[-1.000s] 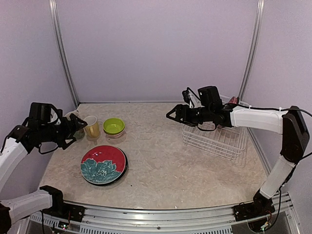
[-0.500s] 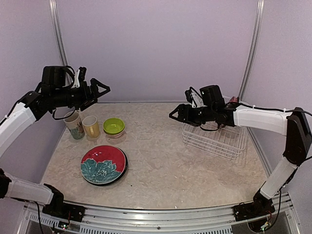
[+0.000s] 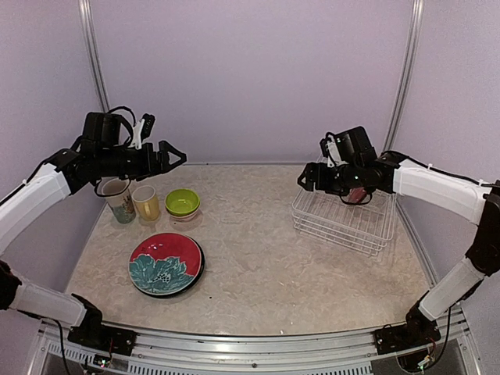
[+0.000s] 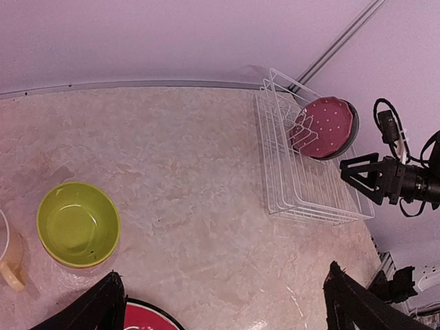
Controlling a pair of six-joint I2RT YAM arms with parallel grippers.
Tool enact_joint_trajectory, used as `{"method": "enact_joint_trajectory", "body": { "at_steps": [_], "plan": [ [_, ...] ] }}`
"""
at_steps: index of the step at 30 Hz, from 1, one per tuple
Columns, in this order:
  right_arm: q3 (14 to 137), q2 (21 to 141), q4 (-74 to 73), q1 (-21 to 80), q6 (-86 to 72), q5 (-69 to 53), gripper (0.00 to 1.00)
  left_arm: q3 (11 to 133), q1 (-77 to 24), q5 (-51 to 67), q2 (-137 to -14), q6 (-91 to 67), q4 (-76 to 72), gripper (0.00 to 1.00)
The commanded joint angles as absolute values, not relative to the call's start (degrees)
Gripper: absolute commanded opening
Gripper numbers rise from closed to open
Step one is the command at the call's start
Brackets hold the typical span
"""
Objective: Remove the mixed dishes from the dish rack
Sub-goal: Grab the plate from the dish rack.
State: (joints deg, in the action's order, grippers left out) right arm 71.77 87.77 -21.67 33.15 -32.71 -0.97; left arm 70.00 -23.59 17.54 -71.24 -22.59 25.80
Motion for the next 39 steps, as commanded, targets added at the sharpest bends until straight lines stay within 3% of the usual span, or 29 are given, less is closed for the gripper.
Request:
{"method": "enact_joint_trajectory", "body": {
  "at_steps": [1, 13, 25, 30, 39],
  "plan": [
    [74.36, 83.5, -32.19, 30.07, -30.48, 11.58, 0.84, 70.04, -22.89, 18.07, -70.8, -19.18, 26.38, 0.96],
    [76.56, 80.78, -37.15, 14.77, -31.88, 20.13, 0.83, 68.76, -13.96, 26.81, -67.26, -23.39, 23.68, 0.96],
    [86.55, 91.83, -38.02, 6.77, -27.72, 22.17, 0.81, 68.89, -11.34, 29.04, -66.77, -23.29, 23.75, 0.99],
    [89.88, 95.96, -38.05, 5.14, -26.95, 23.03, 0.73, 69.17, -11.34, 27.28, -66.84, -22.21, 24.56, 0.99],
    [91.61, 99.9, -37.49, 3.83, -26.41, 22.28, 0.5, 69.52, -11.84, 26.63, -67.39, -21.55, 25.2, 0.99]
  ]
}}
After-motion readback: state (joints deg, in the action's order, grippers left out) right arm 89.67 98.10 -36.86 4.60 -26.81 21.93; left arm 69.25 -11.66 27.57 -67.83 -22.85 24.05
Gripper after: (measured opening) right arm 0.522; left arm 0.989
